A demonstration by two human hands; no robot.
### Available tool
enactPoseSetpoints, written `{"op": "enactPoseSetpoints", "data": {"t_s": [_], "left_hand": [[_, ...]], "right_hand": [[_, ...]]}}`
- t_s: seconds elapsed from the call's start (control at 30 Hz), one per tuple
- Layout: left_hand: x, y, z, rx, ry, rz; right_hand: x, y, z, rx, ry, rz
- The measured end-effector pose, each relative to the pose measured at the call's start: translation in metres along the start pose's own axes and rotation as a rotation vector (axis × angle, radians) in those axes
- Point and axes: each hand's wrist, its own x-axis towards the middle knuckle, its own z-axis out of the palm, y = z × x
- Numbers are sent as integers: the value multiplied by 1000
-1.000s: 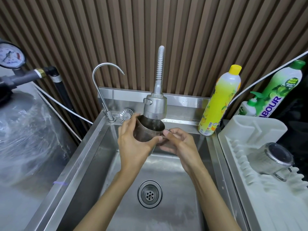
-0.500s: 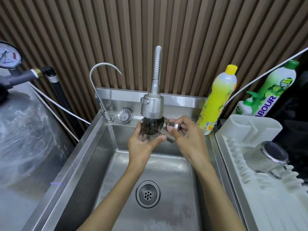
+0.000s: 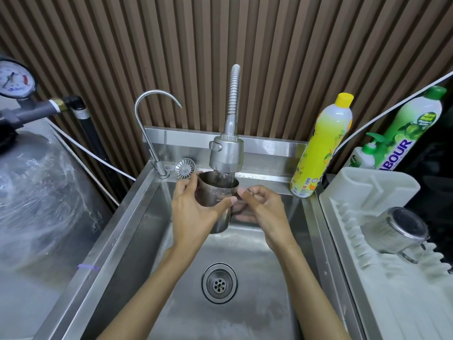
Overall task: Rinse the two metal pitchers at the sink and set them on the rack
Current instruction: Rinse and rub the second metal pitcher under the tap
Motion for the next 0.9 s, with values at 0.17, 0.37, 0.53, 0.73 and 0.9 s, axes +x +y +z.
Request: {"op": "enactPoseSetpoints", "data": {"t_s": [0.17, 0.37, 0.53, 0.73, 0.9], "left_hand": [[-7, -3, 9, -95, -78, -145], [-13, -9, 19, -425, -215, -267], [-4, -2, 27, -525, -93, -157], [1, -2, 16, -193, 66, 92], [-2, -11, 8, -68, 102, 25]], "right_hand": [[-3, -8, -10, -310, 128, -49], [-14, -28, -8, -696, 242, -260], [-5, -14, -4, -240, 142, -204], [13, 17, 1, 274, -82, -19], [4, 17, 6, 94, -31, -11]]}}
